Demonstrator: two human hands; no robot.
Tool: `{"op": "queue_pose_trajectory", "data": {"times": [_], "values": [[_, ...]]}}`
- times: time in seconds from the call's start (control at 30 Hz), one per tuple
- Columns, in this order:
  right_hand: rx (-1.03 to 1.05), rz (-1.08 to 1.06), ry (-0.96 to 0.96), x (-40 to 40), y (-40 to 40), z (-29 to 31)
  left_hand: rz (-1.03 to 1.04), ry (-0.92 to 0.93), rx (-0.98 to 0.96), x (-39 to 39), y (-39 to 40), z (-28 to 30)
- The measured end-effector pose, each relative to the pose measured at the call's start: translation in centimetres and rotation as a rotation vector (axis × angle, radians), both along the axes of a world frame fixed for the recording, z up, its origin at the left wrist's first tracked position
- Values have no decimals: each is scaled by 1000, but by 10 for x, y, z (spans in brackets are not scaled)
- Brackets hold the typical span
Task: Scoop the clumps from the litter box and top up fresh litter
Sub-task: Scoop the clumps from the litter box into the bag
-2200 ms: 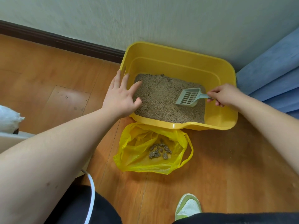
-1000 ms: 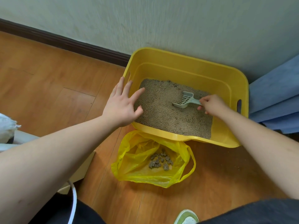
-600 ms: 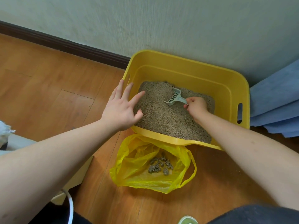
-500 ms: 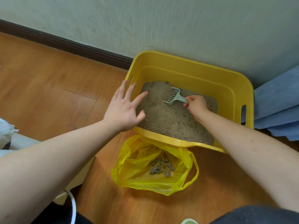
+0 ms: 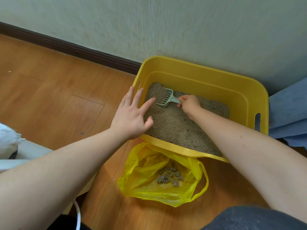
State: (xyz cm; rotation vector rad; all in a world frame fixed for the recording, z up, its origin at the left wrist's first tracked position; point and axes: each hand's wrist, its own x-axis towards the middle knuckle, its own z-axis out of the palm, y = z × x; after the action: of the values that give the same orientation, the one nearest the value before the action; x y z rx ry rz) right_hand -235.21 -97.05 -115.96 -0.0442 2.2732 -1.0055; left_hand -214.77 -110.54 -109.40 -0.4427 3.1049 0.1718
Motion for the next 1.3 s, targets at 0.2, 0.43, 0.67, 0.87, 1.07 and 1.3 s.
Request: {"op": "queue_pose_trajectory", "data": {"times": [0.2, 0.43, 0.67, 0.87, 1.07, 1.3], "values": [[-145, 20, -47, 1, 14, -7, 5, -13, 5, 0, 0, 0], [-198, 81, -141, 8, 36, 5, 7, -13, 14, 1, 0, 2], [-228, 74, -120, -1, 75, 18, 15, -8, 24, 2, -2, 0], [-257, 51, -92, 1, 96, 32, 17, -7, 39, 2, -1, 3], [-203, 99, -7, 3, 116, 42, 16, -27, 46, 3, 0, 4], [177, 395, 130, -7, 142, 67, 13, -29, 40, 3, 0, 4]]}}
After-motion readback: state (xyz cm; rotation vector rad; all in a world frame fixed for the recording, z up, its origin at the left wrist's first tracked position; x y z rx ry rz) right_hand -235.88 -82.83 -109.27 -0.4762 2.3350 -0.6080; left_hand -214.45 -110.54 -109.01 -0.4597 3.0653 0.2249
